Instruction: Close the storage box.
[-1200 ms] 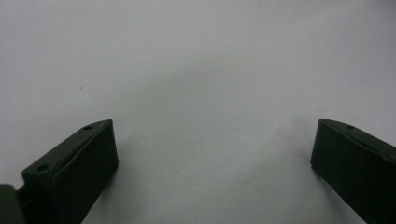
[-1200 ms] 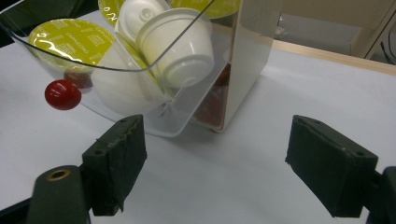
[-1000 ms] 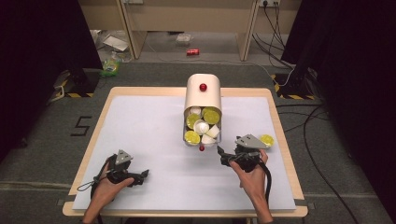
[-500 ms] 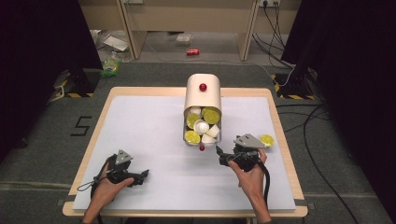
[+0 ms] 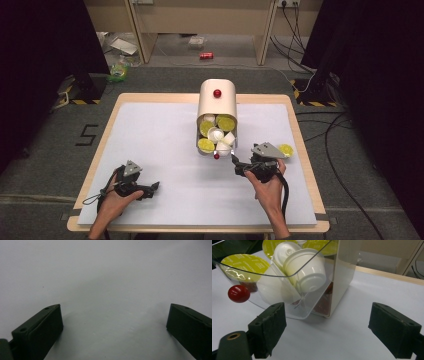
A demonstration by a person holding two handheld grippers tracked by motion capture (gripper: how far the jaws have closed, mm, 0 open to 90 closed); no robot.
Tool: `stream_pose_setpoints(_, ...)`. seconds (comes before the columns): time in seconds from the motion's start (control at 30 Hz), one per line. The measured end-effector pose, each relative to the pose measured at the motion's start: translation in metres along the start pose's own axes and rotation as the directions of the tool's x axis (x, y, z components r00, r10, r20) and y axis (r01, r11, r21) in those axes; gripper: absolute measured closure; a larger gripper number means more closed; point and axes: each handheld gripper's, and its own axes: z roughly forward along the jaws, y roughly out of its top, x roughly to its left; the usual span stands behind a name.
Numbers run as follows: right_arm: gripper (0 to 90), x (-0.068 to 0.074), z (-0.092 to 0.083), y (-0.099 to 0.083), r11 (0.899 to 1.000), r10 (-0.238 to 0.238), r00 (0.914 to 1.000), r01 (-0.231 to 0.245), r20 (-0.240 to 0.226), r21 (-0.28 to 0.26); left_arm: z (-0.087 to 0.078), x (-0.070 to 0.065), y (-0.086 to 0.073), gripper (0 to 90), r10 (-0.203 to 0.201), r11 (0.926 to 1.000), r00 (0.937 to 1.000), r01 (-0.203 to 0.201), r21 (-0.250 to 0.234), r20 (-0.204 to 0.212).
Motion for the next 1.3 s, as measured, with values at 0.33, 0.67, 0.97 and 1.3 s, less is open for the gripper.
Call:
stream_pose_setpoints(0.33,14.6,-0.002,0.001,0.003,1.0,0.013,0.9999,-0.013,0.001,-0.016,0.0,0.0,0.0,0.0,0.002,1.0,1.0,-0.002,0.001,-0.001)
stream_pose_setpoints(0.67,13.7,-0.003,0.003,0.005,1.0,0.016,0.9999,-0.016,0.004,-0.012,0.0,0.0,0.0,0.0,0.002,1.0,1.0,-0.002,0.001,-0.001)
stream_pose_setpoints(0.97,13.4,-0.005,0.007,0.007,1.0,0.015,0.9998,-0.015,0.011,-0.014,0.0,0.0,0.0,0.0,0.003,1.0,1.0,-0.003,0.002,-0.001)
stream_pose_setpoints(1.3,12.9,-0.006,0.011,0.007,1.0,0.02,0.9997,-0.02,0.012,-0.007,0.0,0.0,0.0,0.0,0.001,1.0,1.0,-0.001,0.0,-0.001)
